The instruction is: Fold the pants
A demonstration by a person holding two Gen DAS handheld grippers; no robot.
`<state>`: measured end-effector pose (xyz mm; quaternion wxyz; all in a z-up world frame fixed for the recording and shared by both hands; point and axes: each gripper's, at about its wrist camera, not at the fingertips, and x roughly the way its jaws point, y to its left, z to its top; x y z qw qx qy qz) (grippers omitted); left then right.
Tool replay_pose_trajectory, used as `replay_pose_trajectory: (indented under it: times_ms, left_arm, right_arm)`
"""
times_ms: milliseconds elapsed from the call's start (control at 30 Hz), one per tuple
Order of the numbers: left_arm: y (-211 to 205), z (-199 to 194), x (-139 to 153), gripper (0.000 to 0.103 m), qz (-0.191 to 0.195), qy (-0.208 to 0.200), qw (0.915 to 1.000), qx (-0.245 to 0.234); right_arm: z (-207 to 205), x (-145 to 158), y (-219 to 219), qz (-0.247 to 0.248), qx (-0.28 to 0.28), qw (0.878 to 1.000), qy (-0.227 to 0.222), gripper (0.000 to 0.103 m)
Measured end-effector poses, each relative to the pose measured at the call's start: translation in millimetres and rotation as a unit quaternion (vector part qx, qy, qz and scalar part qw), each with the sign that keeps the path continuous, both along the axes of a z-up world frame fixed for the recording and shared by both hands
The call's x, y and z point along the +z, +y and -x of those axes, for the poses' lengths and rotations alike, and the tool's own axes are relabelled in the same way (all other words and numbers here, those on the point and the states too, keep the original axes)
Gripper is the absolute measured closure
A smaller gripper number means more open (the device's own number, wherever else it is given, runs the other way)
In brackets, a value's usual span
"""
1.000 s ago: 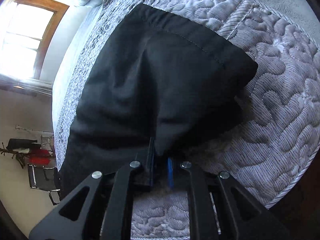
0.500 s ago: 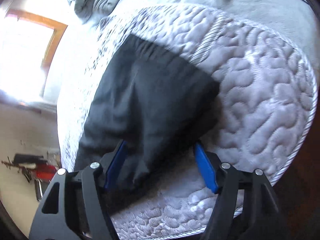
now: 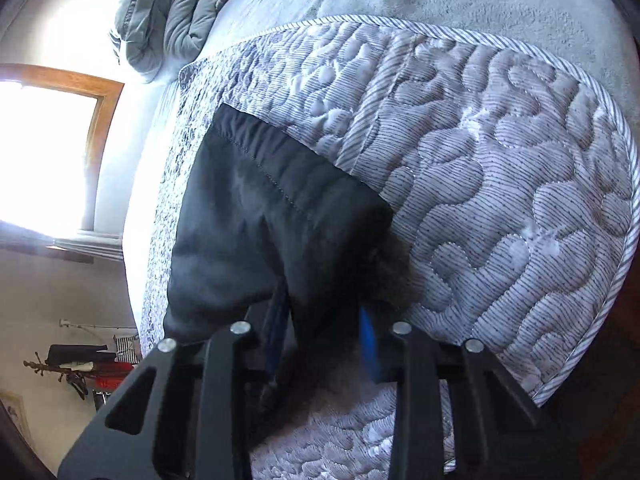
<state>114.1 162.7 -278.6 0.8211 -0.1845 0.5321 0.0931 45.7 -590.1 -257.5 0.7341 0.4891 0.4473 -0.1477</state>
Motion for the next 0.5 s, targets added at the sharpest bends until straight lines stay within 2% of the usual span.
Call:
replay_pose_trajectory:
  times_ms: [100,167,300,433,500]
  left_arm:
    - [3,1,-9,0.004,0.007,0.011,0.9999,0.001]
    - [4,2,-13,0.004,0.013,0.019,0.9997,0.008]
    - [11,11,-8,0.004,0.021,0.012,0.9996,0.015]
    - [19,25,6,0.004,0.02,-0.004,0.9997,0.016]
    - [23,27,13,0.004,0.023,-0.011,0.9995,0.017]
  right_arm:
    - [-3,9,6,0.028,0.004,1.0,0.004,0.081]
    - [-8,21,14,0.064,0.016,0.998,0.008,0.083]
    - [-18,45,30,0.119,0.037,0.992,0.005,0.085]
    - [-34,82,56,0.179,0.07,0.981,-0.021,0.086]
    - [-45,105,78,0.219,0.101,0.97,-0.038,0.086]
